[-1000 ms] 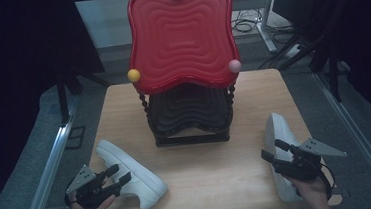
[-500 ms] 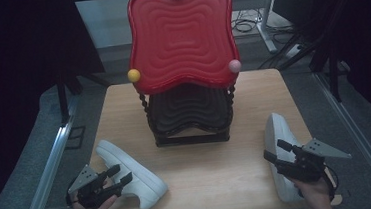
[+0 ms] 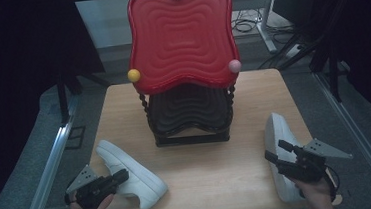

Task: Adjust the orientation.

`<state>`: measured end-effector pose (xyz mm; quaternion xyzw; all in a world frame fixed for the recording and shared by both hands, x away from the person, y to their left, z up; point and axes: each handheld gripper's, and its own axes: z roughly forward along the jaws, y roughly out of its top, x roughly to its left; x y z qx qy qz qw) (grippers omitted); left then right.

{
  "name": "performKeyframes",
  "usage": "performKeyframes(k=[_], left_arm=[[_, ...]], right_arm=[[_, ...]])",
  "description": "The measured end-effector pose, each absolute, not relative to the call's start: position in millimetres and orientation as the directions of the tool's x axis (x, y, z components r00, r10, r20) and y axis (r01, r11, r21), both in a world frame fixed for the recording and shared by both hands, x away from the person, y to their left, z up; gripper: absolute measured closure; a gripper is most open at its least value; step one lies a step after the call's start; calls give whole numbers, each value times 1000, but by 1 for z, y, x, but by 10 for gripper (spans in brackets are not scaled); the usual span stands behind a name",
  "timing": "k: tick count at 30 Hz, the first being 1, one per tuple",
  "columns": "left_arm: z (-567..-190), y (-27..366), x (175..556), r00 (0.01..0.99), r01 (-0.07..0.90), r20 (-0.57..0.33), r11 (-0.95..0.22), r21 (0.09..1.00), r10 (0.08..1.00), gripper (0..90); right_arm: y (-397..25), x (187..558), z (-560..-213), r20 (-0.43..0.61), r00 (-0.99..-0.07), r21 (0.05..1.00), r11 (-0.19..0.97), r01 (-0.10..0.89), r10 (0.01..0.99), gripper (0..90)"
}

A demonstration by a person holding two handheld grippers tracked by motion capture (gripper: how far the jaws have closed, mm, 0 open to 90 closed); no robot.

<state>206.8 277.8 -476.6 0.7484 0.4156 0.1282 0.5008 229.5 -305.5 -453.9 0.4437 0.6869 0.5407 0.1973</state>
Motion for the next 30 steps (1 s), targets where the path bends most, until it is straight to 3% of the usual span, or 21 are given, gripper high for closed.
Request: performKeyframes(k=[3,7,13,18,26,30], left_arm=[[-470,276,202,639,486,-212,-174,857,739,900],[-473,274,183,683,493,-155,-294,819,713,900],[-476,280,165,698,491,-168,-295,820,696,900],[-490,274,167,700,523,-182,-322,789,691,900],[-507,253,170,704,536,-108,-427,728,701,891],[-508,253,179,681,552,-130,-388,738,721,893]], right_arm=[[-306,229,-453,208,-529,919,20,393,823,298],[-305,229,-452,206,-533,920,23,391,821,298],[-304,229,-451,204,-537,920,27,391,819,298],[-304,227,-450,204,-537,920,27,390,819,298],[-303,228,-452,207,-535,917,28,398,819,299],[-302,227,-452,208,-534,916,29,400,820,300]])
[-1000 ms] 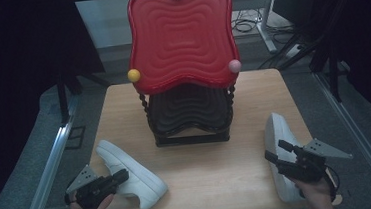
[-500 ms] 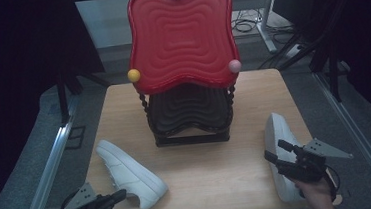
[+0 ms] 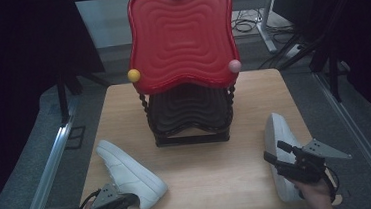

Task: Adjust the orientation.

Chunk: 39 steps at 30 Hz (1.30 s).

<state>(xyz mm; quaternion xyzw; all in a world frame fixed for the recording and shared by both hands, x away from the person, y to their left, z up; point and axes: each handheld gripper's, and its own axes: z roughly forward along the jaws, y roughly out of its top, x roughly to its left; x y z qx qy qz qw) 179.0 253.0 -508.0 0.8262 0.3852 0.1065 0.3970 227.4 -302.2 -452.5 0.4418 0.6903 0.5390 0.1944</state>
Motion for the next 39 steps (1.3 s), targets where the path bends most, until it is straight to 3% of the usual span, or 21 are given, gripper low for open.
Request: performKeyframes(k=[39], left_arm=[[-492,234,218,668,552,-185,-313,773,721,900]], right_arm=[[-305,226,-454,233,-536,908,16,418,811,311]])
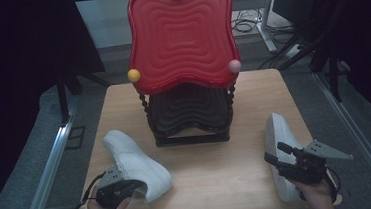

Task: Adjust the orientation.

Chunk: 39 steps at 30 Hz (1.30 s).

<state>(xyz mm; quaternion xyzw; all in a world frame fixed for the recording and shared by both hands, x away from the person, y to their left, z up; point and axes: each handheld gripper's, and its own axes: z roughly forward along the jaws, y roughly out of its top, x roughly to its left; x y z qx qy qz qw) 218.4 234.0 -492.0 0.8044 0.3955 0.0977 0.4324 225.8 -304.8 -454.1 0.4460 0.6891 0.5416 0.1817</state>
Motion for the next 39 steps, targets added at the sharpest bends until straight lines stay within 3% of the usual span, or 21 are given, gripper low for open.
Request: performKeyframes(k=[10,12,14,17,27,39], left_arm=[[-483,207,259,690,564,-186,-358,744,700,900],[-480,197,270,706,564,-224,-342,752,671,899],[-479,184,280,705,562,-165,-402,723,690,898],[-482,175,289,703,580,-180,-408,705,688,891],[-477,179,272,703,566,-209,-358,742,680,890],[-459,152,256,724,509,-204,-310,803,659,900]], right_arm=[[-305,227,-456,237,-531,905,14,425,814,312],[-304,227,-458,236,-533,904,18,428,813,312],[-304,227,-459,237,-532,902,19,431,813,312],[-304,227,-461,236,-533,901,22,434,813,312],[-305,225,-461,238,-533,900,21,434,812,313],[-305,225,-463,244,-530,899,16,438,812,313]])
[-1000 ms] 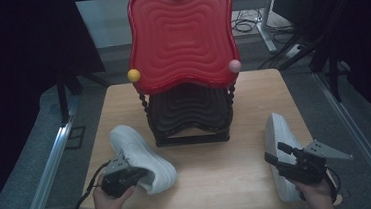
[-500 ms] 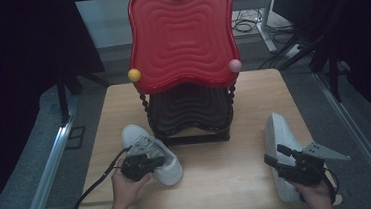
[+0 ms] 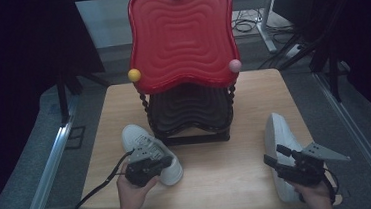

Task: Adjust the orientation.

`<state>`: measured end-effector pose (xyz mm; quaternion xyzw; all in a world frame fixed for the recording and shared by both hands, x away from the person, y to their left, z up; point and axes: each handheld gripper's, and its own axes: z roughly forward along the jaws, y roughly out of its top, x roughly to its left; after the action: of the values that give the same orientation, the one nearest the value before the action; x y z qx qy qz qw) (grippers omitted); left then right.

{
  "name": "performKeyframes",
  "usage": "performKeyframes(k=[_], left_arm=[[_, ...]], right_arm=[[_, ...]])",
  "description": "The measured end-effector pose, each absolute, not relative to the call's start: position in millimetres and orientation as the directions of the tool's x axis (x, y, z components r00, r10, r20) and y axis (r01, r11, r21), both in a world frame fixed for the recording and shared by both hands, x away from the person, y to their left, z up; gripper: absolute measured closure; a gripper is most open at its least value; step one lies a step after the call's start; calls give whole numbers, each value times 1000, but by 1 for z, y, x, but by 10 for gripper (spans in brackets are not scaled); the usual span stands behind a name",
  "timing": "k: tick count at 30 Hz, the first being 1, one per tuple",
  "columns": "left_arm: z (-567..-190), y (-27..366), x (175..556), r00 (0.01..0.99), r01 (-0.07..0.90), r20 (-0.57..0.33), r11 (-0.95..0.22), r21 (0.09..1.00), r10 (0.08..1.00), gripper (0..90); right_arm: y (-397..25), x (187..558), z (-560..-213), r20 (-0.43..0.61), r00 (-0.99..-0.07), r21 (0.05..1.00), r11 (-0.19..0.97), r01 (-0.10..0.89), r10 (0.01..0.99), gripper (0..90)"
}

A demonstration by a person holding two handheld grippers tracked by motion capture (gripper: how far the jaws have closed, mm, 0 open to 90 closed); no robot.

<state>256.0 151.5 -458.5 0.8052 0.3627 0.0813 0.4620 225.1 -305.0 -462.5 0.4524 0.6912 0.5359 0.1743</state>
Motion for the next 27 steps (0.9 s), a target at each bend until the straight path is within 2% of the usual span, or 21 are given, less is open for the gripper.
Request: performKeyframes(k=[5,12,22,27], left_arm=[[-460,132,254,732,504,-199,-321,802,652,900],[-480,106,260,681,536,-161,-338,773,714,900],[-478,112,252,674,527,-99,-382,759,732,900],[-478,128,247,664,550,-147,-346,760,733,900]], right_arm=[[-305,225,-462,244,-532,899,16,438,811,313],[-304,226,-464,249,-534,894,19,447,808,313],[-304,224,-462,251,-535,897,15,443,807,313],[-307,224,-461,248,-531,900,10,436,810,313]])
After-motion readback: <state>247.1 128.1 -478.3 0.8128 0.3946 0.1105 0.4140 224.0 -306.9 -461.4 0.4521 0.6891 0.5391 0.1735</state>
